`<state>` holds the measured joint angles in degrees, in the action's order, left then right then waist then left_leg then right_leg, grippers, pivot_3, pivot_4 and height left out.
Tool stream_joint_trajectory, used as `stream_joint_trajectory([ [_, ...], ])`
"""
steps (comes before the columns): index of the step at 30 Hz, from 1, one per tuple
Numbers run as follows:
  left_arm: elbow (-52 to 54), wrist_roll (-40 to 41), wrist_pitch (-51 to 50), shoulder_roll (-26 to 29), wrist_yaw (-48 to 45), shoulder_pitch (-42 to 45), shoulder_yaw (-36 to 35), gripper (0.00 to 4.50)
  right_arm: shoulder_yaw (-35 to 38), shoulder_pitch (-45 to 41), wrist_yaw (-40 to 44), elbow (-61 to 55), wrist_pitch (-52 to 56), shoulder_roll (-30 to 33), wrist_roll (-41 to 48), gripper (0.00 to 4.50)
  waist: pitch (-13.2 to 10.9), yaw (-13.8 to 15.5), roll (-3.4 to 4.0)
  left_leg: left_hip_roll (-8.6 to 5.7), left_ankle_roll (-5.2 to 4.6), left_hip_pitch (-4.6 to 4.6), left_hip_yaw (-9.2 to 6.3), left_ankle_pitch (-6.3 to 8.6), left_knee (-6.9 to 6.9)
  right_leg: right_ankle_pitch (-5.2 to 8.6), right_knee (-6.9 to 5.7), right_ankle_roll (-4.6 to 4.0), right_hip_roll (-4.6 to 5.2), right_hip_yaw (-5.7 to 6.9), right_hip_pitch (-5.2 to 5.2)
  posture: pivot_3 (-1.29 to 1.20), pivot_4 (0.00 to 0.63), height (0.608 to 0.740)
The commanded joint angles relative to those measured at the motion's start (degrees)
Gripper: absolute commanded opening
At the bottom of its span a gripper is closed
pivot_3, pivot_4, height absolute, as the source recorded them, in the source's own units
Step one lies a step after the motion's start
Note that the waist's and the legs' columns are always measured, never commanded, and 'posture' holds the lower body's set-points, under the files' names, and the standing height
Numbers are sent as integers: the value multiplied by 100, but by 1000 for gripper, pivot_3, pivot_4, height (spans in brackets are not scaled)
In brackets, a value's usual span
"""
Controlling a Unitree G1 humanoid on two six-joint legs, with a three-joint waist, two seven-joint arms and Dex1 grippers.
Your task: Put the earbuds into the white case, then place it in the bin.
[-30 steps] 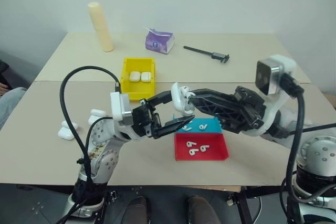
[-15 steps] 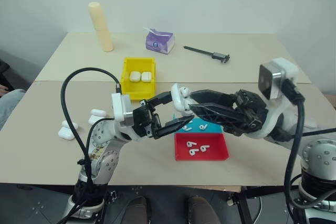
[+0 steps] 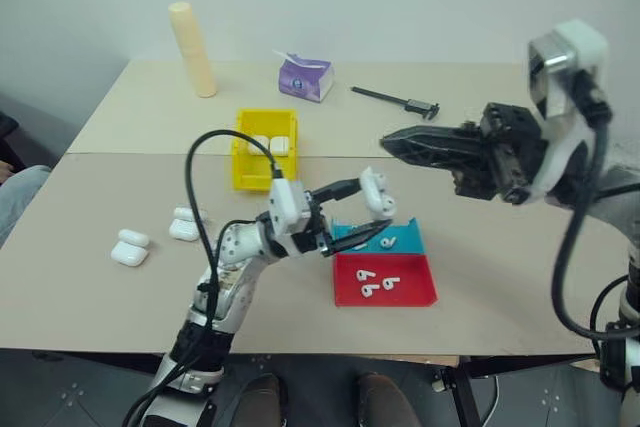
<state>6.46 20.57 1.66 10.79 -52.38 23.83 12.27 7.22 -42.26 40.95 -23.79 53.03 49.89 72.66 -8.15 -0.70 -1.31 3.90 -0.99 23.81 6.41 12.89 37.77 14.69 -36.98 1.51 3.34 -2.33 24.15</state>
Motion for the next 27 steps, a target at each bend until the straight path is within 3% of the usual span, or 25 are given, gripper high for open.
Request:
stream_joint_trajectory([
  [1,-27,-369,173,-226,301,248,225,2737,-135,-266,301,-112,-43,0,-268,17,0,2,0,0,0,0,-1,0,2,0,0,0,0,2,-1,0,150,740],
  [9,-53,-507,329,-549,566,369,268,2737,-793,-264,677,-320,-249,119,-1533,17,0,-2,0,1,0,0,-4,0,2,-1,-2,1,0,2,0,0,150,740],
  [15,228,-33,424,-358,286,121,9,2737,-619,-32,933,-269,-335,234,-1944,17,0,-5,1,1,0,0,-4,0,4,-1,-3,2,0,3,1,0,150,740],
  [27,173,38,568,-284,503,23,-323,2737,609,-119,826,6,-400,-298,-748,17,0,2,1,0,-1,-1,-4,0,5,-1,-4,2,1,2,-2,0,150,740],
])
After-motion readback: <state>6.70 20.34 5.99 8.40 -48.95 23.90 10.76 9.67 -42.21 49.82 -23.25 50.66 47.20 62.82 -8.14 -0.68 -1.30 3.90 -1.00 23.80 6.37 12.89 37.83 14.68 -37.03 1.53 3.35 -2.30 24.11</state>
